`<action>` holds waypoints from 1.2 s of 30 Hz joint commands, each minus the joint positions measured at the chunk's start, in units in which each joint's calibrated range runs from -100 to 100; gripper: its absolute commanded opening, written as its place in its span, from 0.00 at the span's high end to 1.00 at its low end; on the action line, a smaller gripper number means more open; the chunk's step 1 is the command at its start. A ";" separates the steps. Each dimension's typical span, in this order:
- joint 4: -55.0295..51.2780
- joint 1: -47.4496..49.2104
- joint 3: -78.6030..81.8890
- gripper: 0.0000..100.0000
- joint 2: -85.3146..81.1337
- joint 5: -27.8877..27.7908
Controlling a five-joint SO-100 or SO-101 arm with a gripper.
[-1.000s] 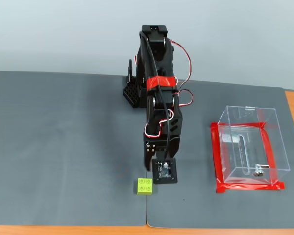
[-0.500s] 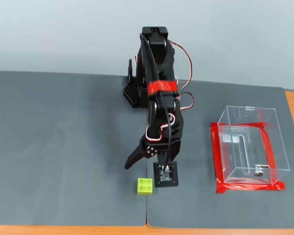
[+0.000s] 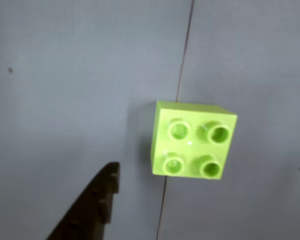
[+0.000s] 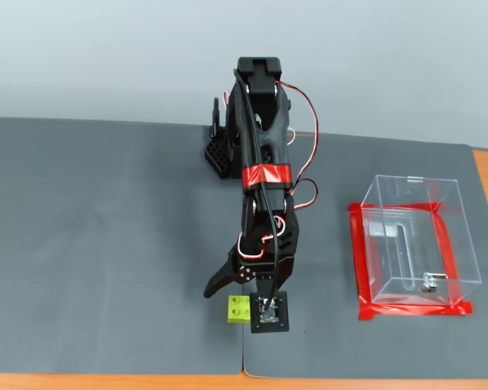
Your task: Pick the green lego block and place it into the transparent box
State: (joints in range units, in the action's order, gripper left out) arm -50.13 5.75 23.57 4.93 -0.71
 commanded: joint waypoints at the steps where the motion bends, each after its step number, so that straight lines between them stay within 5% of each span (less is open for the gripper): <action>1: 0.65 -0.26 -3.09 0.56 0.79 -0.15; 29: 5.95 -1.16 -3.18 0.57 6.98 0.21; 36: 5.95 -1.16 -3.18 0.76 6.98 0.21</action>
State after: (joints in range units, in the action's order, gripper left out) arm -44.75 5.08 23.22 12.40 -0.61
